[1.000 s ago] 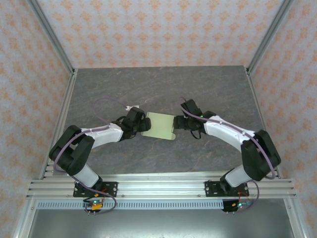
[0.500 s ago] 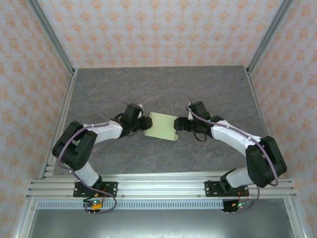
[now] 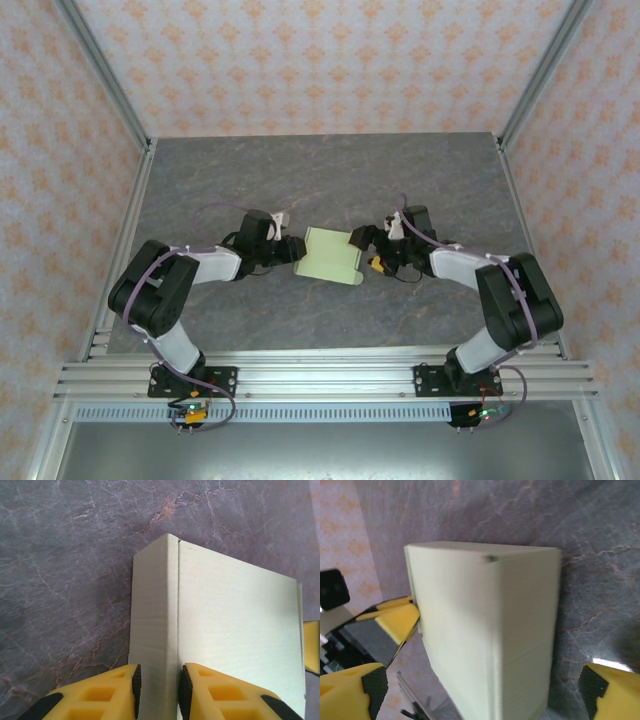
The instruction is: Fold the paper box
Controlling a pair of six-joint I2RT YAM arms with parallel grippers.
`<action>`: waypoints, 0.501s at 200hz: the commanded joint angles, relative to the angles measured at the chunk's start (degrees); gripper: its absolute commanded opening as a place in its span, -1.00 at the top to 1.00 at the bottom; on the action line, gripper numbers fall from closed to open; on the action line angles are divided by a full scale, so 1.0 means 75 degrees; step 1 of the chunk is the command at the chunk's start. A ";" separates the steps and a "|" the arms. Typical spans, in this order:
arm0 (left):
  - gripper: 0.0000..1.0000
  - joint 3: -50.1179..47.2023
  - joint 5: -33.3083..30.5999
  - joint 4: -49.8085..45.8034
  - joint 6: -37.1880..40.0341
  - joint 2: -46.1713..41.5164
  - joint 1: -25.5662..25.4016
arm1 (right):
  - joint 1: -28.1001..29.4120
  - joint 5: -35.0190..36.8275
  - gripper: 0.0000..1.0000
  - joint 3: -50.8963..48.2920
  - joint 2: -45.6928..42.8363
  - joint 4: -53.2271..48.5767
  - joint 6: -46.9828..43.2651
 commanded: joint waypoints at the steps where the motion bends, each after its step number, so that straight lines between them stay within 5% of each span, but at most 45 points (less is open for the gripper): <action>1: 0.42 -0.0465 0.0096 -0.0950 0.0039 0.0390 0.0219 | -0.0042 -0.0404 -0.94 -0.0044 0.0507 0.0777 0.0938; 75: 0.32 -0.0346 0.0312 -0.0961 0.0017 0.0337 0.0340 | 0.0295 -0.0436 -0.74 -0.0159 0.0974 0.2579 0.2522; 100: 0.23 -0.0364 0.0487 -0.0790 -0.0066 0.0237 0.0337 | 0.0408 -0.0373 -0.41 -0.0243 0.1040 0.3369 0.3158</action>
